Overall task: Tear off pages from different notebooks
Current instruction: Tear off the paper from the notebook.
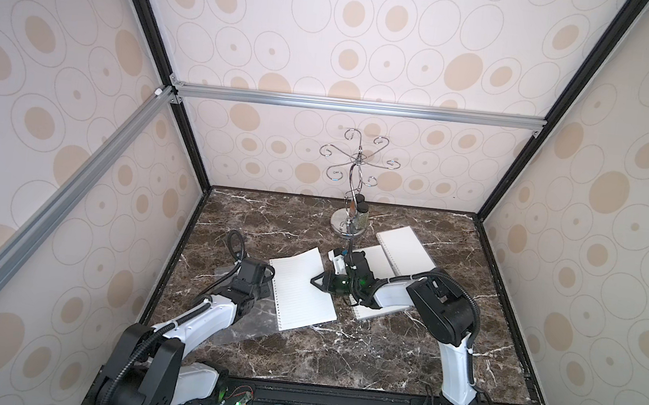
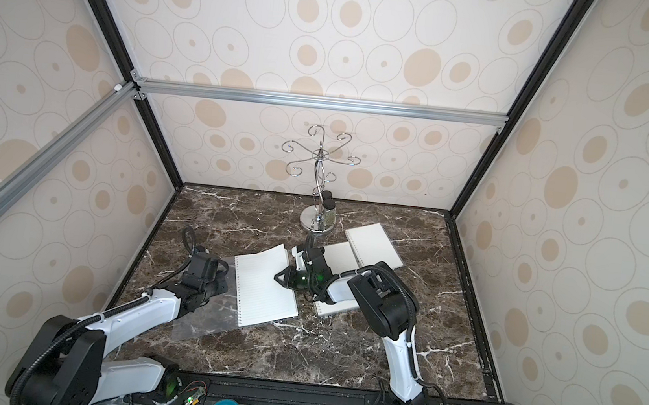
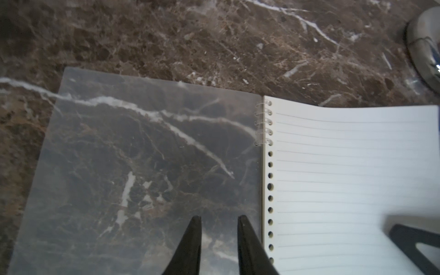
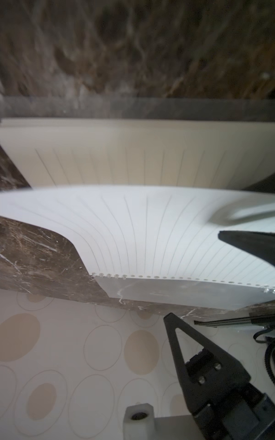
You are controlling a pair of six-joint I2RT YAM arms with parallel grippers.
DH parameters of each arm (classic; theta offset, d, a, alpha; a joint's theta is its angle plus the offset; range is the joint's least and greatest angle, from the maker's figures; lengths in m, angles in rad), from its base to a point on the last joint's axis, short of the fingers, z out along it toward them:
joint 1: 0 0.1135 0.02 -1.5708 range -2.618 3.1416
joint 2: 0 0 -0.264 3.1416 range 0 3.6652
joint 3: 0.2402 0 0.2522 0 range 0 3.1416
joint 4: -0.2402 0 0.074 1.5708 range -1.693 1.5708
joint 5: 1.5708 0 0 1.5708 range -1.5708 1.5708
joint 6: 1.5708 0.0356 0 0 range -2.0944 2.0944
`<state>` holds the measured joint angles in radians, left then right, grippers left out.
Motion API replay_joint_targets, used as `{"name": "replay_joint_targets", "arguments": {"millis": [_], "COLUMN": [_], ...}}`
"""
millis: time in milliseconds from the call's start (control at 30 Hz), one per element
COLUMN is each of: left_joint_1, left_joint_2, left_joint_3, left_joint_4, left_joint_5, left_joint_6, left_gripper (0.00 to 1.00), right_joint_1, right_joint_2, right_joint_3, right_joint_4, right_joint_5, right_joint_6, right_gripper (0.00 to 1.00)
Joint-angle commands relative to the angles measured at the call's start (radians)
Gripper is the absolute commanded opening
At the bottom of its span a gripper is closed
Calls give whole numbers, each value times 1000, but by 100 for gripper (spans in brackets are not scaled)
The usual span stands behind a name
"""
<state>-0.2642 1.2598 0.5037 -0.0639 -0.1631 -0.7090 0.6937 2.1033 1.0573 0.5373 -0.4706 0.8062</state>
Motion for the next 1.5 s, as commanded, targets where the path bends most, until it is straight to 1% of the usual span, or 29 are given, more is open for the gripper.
{"name": "replay_joint_targets", "arguments": {"millis": [0, 33, 67, 100, 133, 200, 233, 267, 367, 400, 467, 500, 567, 633, 700, 833, 900, 967, 1067, 1133, 1300, 1467], "left_joint_1": [27, 33, 40, 48, 62, 91, 106, 117, 147, 152, 154, 154, 151, 146, 134, 94, 89, 78, 60, 59, 59, 59], "left_joint_2": [35, 35, 32, 27, 19, -13, -34, -50, -71, -71, -65, -57, -35, -9, 24, 104, 175, 244, 332, 371, 416, 408], "left_joint_3": [26, 41, 55, 76, 94, 96, 86, 76, 67, 65, 51, 44, 25, 21, 39, 65, 67, 68, 74, 72, 61, 27], "left_joint_4": [11, -15, -51, -112, -171, -210, -206, -202, -212, -203, -136, -86, 37, 103, 133, 180, 215, 236, 255, 253, 208, 246], "left_joint_5": [27, 2, -35, -93, -143, -166, -153, -139, -127, -111, -26, 33, 166, 209, 221, 225, 254, 265, 265, 245, 156, 160], "left_joint_6": [8, -1, -18, -47, -73, -86, -84, -83, -83, -71, -31, -15, 17, 2, 2, -8, -25, -46, -75, -101, -155, -171], "left_gripper": [13, 13, 15, 22, 37, 52, 56, 57, 57, 56, 52, 50, 44, 38, 34, 35, 30, 28, 26, 25, 27, 26], "right_joint_1": [-2, -2, -1, -1, -2, -2, -5, -5, -23, -33, -40, -40, -40, -39, -36, -20, -16, -16, -16, -17, -27, -78], "right_joint_2": [-43, -57, -68, -83, -97, -126, -140, -150, -186, -197, -214, -219, -217, -208, -197, -192, -195, -199, -210, -221, -260, -285], "right_joint_3": [-28, -33, -38, -47, -57, -75, -85, -92, -110, -119, -126, -123, -124, -129, -132, -133, -135, -140, -146, -154, -221, -329], "right_joint_4": [-65, -71, -74, -74, -73, -73, -74, -82, -126, -132, -155, -175, -170, -152, -135, -134, -135, -137, -145, -152, -139, -86], "right_joint_5": [45, 50, 57, 65, 78, 102, 116, 133, 183, 193, 204, 210, 188, 176, 166, 174, 184, 194, 212, 228, 300, 330], "right_joint_6": [-38, -45, -49, -54, -60, -70, -78, -85, -115, -124, -147, -161, -163, -150, -138, -136, -135, -135, -143, -146, -127, -88], "right_gripper": [9, 7, 4, 1, 0, 0, 0, 0, 0, 0, 0, 0, 0, 0, 0, 0, 0, 0, 0, 0, 0, 0]}}
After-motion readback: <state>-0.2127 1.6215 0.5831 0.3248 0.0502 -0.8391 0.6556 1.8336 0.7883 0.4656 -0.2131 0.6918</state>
